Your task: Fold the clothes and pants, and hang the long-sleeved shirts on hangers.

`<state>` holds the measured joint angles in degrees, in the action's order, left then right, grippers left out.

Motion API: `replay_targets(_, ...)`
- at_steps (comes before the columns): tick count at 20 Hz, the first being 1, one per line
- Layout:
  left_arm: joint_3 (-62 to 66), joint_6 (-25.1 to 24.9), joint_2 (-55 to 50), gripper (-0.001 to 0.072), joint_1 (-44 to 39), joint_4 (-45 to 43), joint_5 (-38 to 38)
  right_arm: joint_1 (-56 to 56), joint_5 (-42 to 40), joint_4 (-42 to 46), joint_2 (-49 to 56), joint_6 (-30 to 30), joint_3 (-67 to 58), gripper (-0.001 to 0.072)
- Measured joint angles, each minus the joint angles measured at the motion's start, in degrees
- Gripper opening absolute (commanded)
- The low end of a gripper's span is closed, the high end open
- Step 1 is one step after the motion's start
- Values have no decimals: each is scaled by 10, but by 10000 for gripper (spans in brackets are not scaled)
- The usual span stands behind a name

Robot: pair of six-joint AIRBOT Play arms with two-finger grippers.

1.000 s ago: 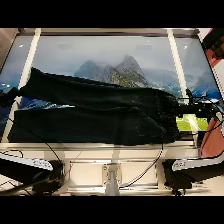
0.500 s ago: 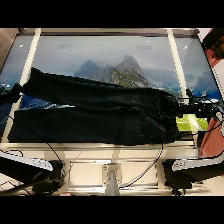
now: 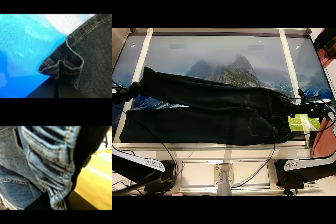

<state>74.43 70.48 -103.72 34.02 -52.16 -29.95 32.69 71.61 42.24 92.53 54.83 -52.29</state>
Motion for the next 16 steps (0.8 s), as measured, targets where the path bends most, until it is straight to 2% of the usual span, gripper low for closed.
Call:
replay_targets(4,28,-2,51,25,-1,1,-5,0,32,-4,-1,24,-42,44)
replay_targets(8,84,3,100,25,14,-4,-70,0,32,-6,-17,46,-85,44)
replay_targets(10,109,29,114,25,24,-21,-120,1,17,-6,-23,57,-100,43)
replay_targets(16,134,89,119,27,38,-217,-306,1,-13,41,-28,94,-114,44)
